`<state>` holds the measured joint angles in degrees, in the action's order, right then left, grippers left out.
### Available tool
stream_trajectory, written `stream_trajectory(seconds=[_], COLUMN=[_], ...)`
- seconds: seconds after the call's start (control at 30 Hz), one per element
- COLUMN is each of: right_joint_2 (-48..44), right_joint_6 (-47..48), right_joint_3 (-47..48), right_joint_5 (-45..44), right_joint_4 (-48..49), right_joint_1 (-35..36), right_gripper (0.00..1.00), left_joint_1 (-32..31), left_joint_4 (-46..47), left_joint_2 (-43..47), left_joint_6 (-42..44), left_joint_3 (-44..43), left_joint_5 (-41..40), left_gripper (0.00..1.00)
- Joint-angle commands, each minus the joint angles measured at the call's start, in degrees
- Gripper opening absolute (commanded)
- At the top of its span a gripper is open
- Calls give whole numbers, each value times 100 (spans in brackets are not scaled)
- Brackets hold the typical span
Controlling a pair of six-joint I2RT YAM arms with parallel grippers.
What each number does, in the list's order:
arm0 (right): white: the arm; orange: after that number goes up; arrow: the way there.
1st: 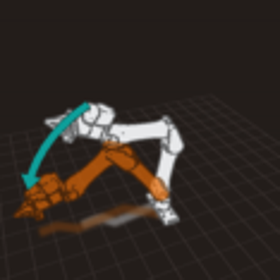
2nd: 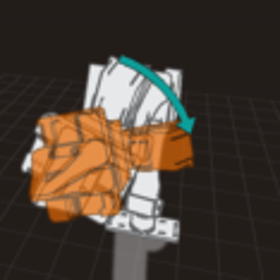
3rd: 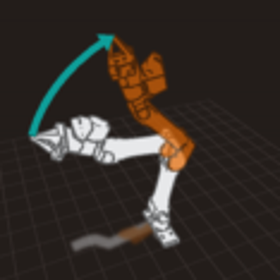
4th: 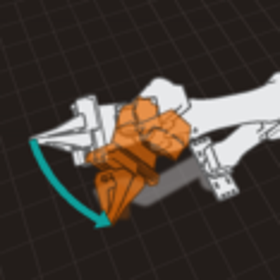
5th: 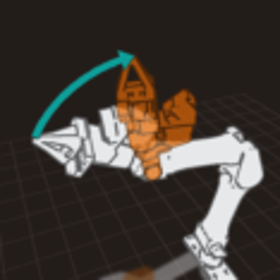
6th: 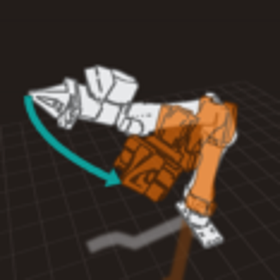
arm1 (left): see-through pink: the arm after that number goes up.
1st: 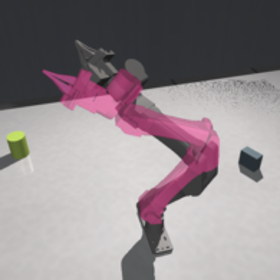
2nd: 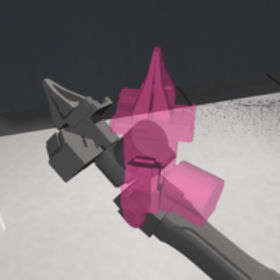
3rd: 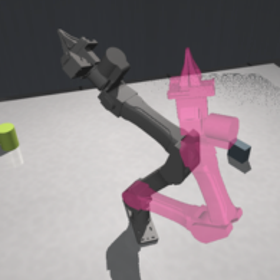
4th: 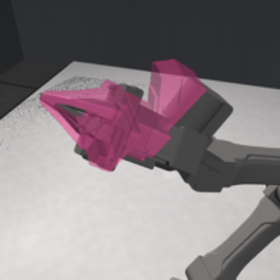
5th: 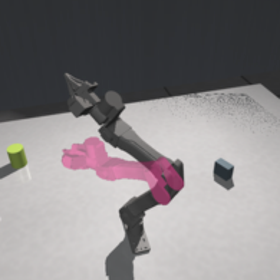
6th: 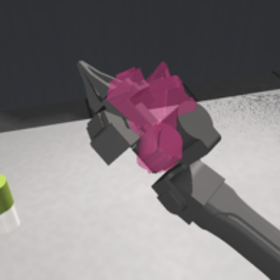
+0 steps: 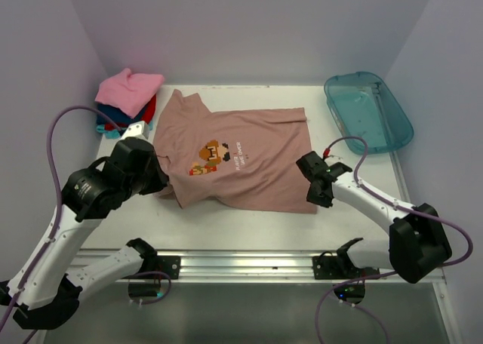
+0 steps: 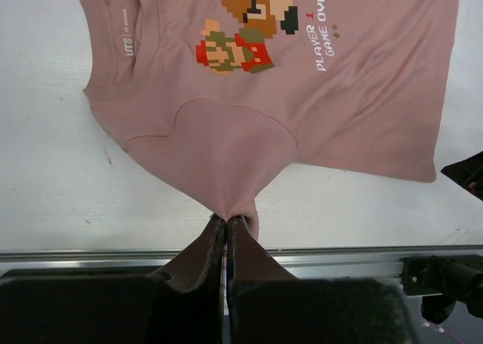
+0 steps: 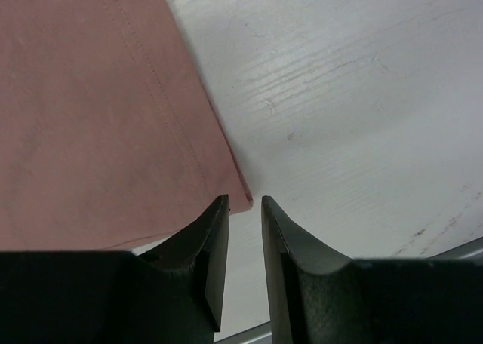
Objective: Fold and stack the t-shirts
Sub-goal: Flatten out the tshirt
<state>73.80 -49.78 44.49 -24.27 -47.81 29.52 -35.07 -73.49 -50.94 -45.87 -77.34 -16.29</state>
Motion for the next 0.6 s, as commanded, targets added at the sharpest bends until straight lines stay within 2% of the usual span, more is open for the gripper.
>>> stream_trajectory(seconds=[0.0, 0.17, 0.57], right_joint_2=[55, -6, 231], right_joint_6=[-427, -656, -665], right_joint_3=[-247, -467, -556], right_joint_5=[220, 546, 555], right_joint_4=[368, 589, 809], right_joint_1=[-78, -86, -87], right_gripper=[27, 22, 21], left_joint_1=[-26, -18, -18], left_joint_4=[11, -7, 142], left_joint_2=[84, 119, 154], left_joint_6=[69, 34, 25], left_joint_3=[122, 193, 474], left_joint_5=[-111, -181, -67], left_gripper=[0, 0, 0])
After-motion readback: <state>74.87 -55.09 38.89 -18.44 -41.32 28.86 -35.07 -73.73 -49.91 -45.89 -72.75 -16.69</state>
